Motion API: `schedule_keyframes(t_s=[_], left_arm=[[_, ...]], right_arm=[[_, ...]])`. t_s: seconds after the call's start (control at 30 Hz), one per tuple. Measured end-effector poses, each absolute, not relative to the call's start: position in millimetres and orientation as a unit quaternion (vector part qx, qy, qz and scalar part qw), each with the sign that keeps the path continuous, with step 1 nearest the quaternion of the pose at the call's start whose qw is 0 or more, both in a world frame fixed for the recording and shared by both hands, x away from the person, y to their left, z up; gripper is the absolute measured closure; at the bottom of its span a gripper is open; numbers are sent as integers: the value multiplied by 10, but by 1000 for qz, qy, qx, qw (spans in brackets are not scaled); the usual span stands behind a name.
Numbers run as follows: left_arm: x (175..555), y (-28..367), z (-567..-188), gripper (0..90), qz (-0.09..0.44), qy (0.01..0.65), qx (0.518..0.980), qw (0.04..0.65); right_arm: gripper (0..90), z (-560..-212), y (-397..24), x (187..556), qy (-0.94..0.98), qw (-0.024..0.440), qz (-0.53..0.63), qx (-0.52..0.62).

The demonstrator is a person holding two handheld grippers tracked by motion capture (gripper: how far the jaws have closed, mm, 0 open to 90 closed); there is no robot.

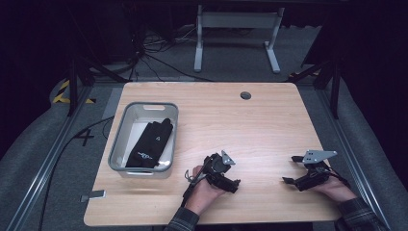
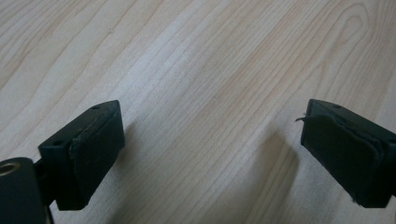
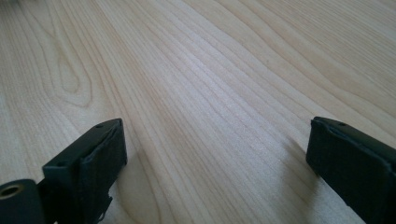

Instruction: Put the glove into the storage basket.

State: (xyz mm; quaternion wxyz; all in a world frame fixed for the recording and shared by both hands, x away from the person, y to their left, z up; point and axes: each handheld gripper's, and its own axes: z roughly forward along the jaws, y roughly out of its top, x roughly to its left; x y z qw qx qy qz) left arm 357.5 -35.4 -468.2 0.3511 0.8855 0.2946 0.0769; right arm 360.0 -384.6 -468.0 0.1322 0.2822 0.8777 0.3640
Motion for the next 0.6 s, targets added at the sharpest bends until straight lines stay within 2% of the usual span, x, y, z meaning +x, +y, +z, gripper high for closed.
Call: schedule_keyframes(t_s=[0.07,0.17,0.6], left_arm=[[3571,-362,-4696,58,80,293,884,356],[3554,-393,-4747,1,101,273,888,355],[3537,-398,-4752,0,103,279,886,357]], right_arm=[[55,-4680,-3845,3600,878,132,364,282],[55,-4680,-3845,3600,878,132,364,282],[55,-4681,-3845,3600,878,132,364,282]])
